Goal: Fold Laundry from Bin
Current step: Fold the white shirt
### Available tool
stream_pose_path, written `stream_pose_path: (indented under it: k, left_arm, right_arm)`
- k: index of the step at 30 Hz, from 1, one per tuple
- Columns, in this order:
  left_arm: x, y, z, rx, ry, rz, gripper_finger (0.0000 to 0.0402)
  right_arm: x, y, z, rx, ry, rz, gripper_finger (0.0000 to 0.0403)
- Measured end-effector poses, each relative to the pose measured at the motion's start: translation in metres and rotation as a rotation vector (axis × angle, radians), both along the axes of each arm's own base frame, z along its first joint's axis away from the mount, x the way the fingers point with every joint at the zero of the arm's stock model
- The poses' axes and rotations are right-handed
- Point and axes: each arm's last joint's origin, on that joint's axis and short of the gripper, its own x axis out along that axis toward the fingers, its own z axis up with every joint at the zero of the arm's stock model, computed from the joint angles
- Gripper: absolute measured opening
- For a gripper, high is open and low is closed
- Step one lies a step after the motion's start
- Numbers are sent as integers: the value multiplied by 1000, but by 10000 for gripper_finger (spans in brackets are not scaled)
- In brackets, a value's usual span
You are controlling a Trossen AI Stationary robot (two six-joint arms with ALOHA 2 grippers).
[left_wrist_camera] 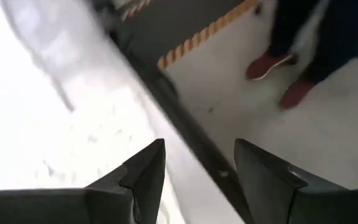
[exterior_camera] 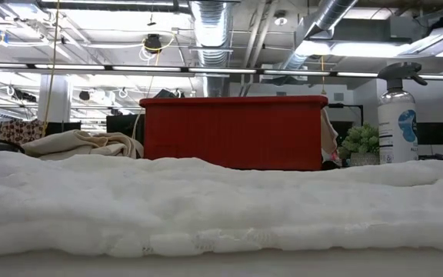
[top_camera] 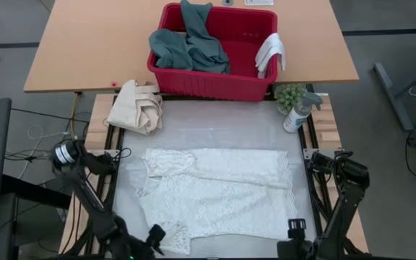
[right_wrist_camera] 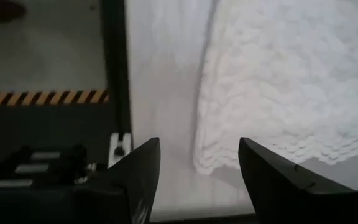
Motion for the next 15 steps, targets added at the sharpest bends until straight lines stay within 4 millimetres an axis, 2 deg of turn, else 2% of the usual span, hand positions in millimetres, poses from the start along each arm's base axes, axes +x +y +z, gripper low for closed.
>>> stream_pose_path:
  k: [3,7,15]
  left_arm:
    - [9,-4,-24,48,63,47,182]
    - [12,-6,-52,118,111,69,182]
    - [15,-3,-57,74,133,238,182]
  right_arm:
    - [2,-1,0,-18,-62,-54,240]
    - [11,-6,1,-36,-114,-117,240]
    - [22,-7,-4,-58,-160,-111,240]
